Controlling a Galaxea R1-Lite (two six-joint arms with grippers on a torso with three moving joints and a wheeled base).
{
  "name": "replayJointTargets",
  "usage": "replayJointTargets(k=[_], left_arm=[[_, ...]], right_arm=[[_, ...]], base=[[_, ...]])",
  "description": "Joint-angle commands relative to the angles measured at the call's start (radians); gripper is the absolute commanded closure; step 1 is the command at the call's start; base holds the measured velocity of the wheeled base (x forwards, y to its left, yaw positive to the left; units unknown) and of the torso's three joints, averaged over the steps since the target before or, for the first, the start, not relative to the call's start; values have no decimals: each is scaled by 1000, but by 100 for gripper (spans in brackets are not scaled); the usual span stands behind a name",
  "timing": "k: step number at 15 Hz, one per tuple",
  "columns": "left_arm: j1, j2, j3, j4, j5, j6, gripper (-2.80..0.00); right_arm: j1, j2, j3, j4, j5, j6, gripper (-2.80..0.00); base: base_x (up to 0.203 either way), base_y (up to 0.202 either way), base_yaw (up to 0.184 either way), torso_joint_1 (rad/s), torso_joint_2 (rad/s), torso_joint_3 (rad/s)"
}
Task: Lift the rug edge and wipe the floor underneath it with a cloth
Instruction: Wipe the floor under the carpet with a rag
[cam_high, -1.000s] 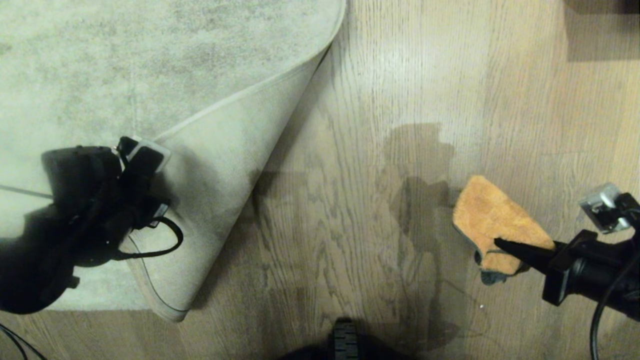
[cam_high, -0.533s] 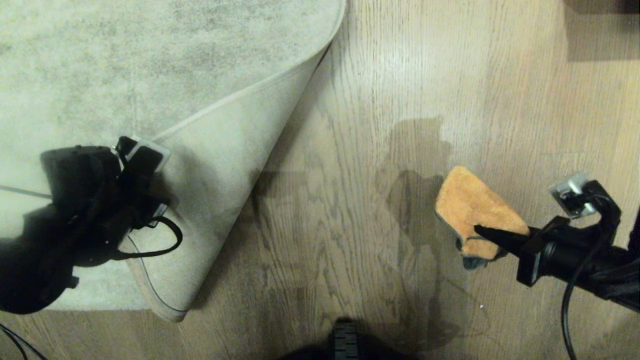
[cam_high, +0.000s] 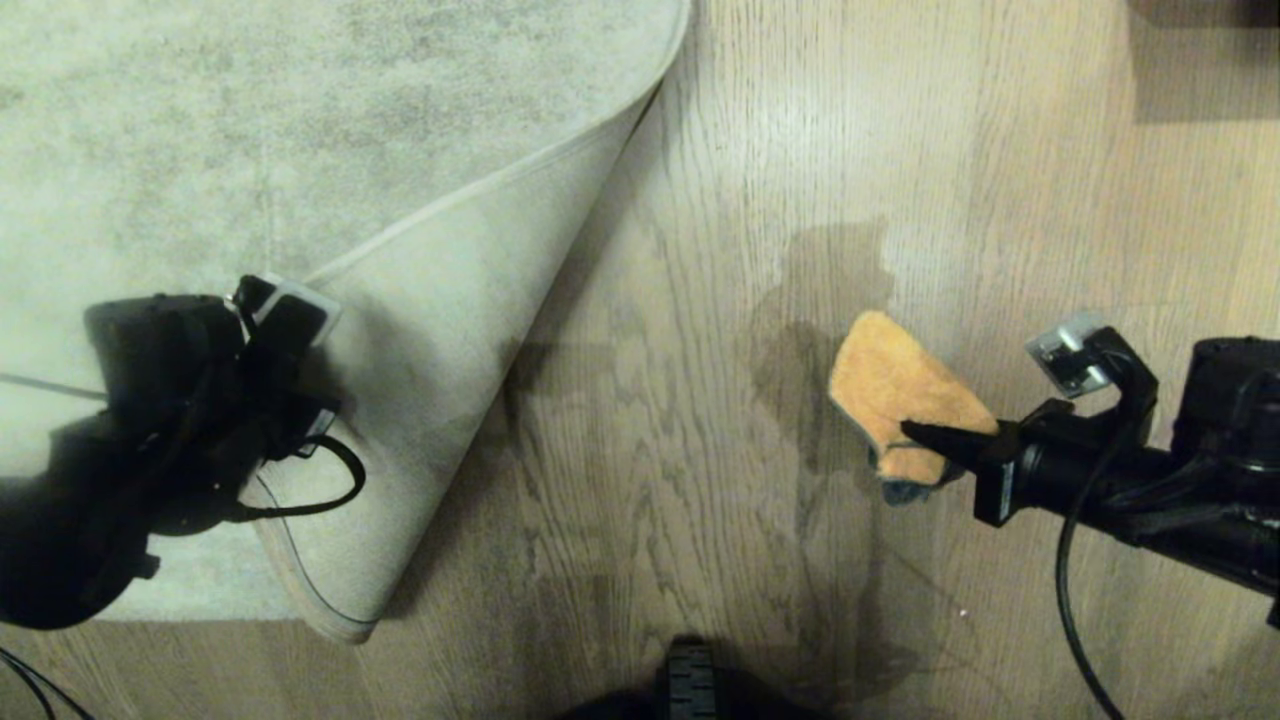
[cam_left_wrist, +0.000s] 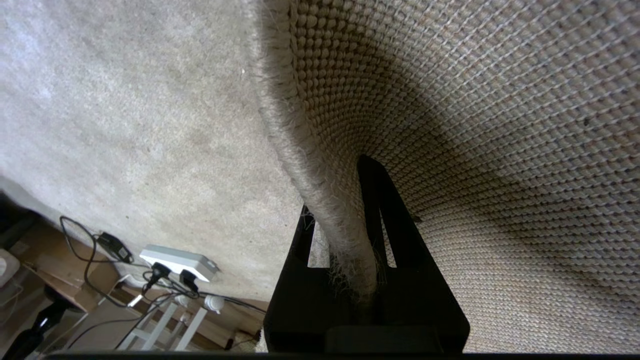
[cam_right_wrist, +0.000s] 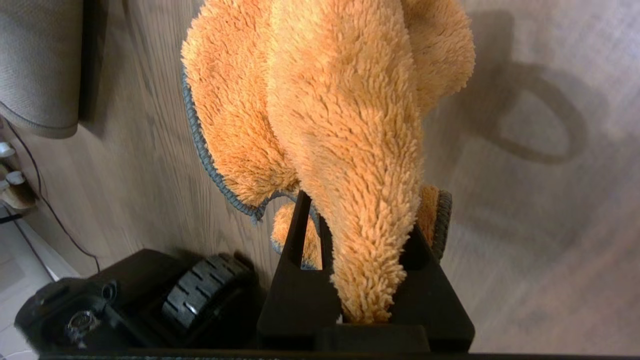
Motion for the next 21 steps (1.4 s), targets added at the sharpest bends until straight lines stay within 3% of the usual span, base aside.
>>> replayJointTargets(k=[1, 8, 21], left_arm=[[0, 8, -4, -4, 5, 3, 0], [4, 9, 2, -4, 7, 3, 0], [5, 15, 5, -4, 29, 1, 0]], right_arm=[[34, 37, -32, -5, -5, -1, 0], [325, 89, -64, -4, -122, 26, 0], [578, 435, -379, -60, -207, 28, 0]], base=[[0, 0, 0, 0, 0, 0], [0, 0, 0, 0, 0, 0], [0, 0, 0, 0, 0, 0]])
